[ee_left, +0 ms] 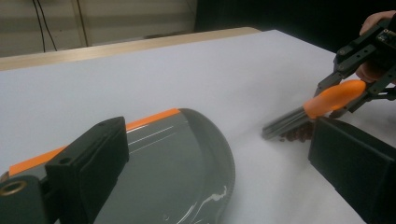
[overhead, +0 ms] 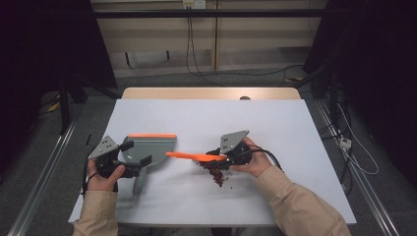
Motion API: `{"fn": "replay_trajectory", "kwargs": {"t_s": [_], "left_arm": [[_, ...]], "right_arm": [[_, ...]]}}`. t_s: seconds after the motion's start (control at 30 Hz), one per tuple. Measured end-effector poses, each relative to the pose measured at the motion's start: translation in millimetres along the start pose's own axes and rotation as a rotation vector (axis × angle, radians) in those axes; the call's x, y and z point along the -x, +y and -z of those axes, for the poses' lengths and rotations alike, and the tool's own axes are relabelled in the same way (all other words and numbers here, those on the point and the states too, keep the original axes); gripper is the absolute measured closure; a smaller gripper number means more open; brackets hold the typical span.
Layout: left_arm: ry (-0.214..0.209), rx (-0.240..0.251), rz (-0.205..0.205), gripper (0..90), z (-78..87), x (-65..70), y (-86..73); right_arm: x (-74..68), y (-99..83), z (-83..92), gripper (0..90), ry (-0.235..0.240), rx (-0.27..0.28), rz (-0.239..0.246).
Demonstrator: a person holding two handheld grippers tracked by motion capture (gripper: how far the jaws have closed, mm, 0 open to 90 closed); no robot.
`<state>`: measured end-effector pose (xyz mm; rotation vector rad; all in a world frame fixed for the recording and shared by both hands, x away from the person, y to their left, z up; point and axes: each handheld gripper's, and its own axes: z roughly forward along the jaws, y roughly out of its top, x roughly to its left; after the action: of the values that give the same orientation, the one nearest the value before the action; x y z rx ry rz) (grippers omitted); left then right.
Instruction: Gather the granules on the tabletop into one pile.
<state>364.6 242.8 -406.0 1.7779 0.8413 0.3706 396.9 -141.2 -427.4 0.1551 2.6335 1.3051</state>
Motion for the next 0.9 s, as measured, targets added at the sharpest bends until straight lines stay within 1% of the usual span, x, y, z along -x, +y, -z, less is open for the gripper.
{"fn": "replay_trajectory", "kwargs": {"t_s": [0.17,0.2,0.27,0.3,0.4,0.43,0.5,0.53,0.57,0.6,0.63,0.7,0.77,0.8,0.83,0.9], "left_arm": [[-0.001,-0.006,-0.005,5.0,-0.5,0.5,0.2],[-0.003,-0.007,-0.005,5.0,-0.8,0.6,0.1],[-0.004,-0.008,-0.006,5.0,-1.0,0.9,0.1],[-0.004,-0.004,-0.004,5.0,-1.2,1.1,0.0],[-0.004,-0.004,-0.004,5.0,-1.4,1.3,0.1],[-0.005,-0.006,-0.007,5.0,-1.4,1.3,0.1],[-0.005,-0.006,-0.006,5.0,-1.5,1.4,0.1],[-0.006,-0.005,-0.007,5.0,-1.5,1.3,0.1],[-0.006,-0.006,-0.005,5.0,-1.7,1.2,0.1],[-0.004,-0.007,-0.006,5.0,-2.0,1.1,0.0],[-0.004,-0.009,-0.006,5.0,-2.1,1.1,-0.1],[-0.007,-0.009,-0.007,5.0,-2.6,1.4,-0.1],[-0.007,-0.007,-0.005,5.0,-2.7,1.7,-0.1],[-0.007,-0.008,-0.006,5.0,-2.4,1.4,-0.1],[-0.006,-0.008,-0.006,5.0,-2.4,1.2,0.0],[-0.006,-0.010,-0.004,5.0,-2.6,1.1,-0.1]], "right_arm": [[-3.8,0.0,0.8,69.3,0.000,0.005,-0.013],[-4.0,-0.1,1.0,69.3,0.007,0.006,-0.017],[-4.9,0.0,2.0,69.4,0.003,0.006,-0.022],[-5.2,0.0,2.5,69.4,0.013,0.008,-0.027],[-6.0,-0.2,3.4,69.4,0.016,0.011,-0.038],[-5.9,-0.2,3.7,69.4,0.010,0.012,-0.044],[-3.9,-0.8,4.2,69.3,0.018,0.022,-0.070],[-2.7,-1.1,4.3,69.4,0.017,0.024,-0.093],[-1.1,-0.9,4.5,69.4,0.008,0.027,-0.105],[0.0,-0.3,4.5,69.5,-0.007,0.028,-0.106],[1.6,0.7,4.3,69.7,-0.027,0.025,-0.119],[4.2,0.9,3.8,69.9,-0.043,0.031,-0.130],[6.7,0.5,2.8,70.4,-0.069,0.030,-0.140],[7.8,0.3,2.1,70.6,-0.075,0.027,-0.138],[8.3,0.8,1.4,70.1,-0.093,0.010,-0.122],[9.6,0.9,-0.4,69.4,-0.127,-0.014,-0.102]]}}
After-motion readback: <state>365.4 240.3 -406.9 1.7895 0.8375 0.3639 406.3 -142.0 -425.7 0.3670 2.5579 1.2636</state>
